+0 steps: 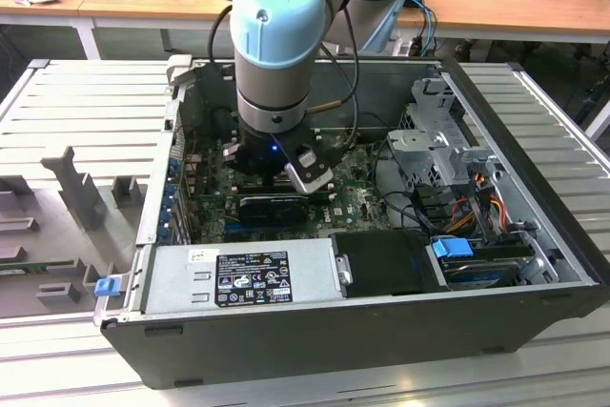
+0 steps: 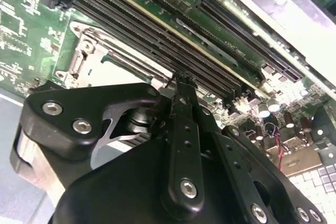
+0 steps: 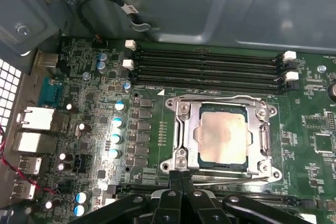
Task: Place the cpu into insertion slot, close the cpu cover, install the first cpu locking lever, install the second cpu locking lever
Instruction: 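Install the second cpu locking lever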
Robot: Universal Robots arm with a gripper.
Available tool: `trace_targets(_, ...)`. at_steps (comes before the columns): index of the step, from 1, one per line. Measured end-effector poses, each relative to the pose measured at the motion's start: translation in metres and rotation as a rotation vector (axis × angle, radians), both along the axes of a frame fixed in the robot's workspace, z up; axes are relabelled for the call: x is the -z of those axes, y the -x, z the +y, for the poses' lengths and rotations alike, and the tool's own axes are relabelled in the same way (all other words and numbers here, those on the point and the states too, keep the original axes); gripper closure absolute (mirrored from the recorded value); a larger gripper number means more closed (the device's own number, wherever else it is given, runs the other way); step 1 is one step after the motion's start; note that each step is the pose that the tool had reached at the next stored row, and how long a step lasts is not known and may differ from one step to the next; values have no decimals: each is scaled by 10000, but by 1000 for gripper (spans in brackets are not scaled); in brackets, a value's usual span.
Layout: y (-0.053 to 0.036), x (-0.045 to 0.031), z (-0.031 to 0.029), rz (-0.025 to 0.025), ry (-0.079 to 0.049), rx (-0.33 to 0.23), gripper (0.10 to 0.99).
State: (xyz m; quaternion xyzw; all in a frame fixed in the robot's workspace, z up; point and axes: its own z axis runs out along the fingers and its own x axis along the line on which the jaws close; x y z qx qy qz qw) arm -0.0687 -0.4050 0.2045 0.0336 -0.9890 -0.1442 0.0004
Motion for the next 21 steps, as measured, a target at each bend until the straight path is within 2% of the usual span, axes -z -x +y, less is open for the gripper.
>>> trace_targets(2, 32, 34, 0, -1, -104, 0, 980)
trace_targets(7, 33, 92, 1, -3, -402, 1, 980)
trace_targets(14, 78, 109, 1, -2, -506, -1, 980)
trace_targets(18, 83, 11, 2, -2, -506, 0, 980)
trace_targets(20, 84, -107, 2, -1, -506, 0, 980)
trace_targets(21, 84, -131, 2, -1, -505, 0, 980)
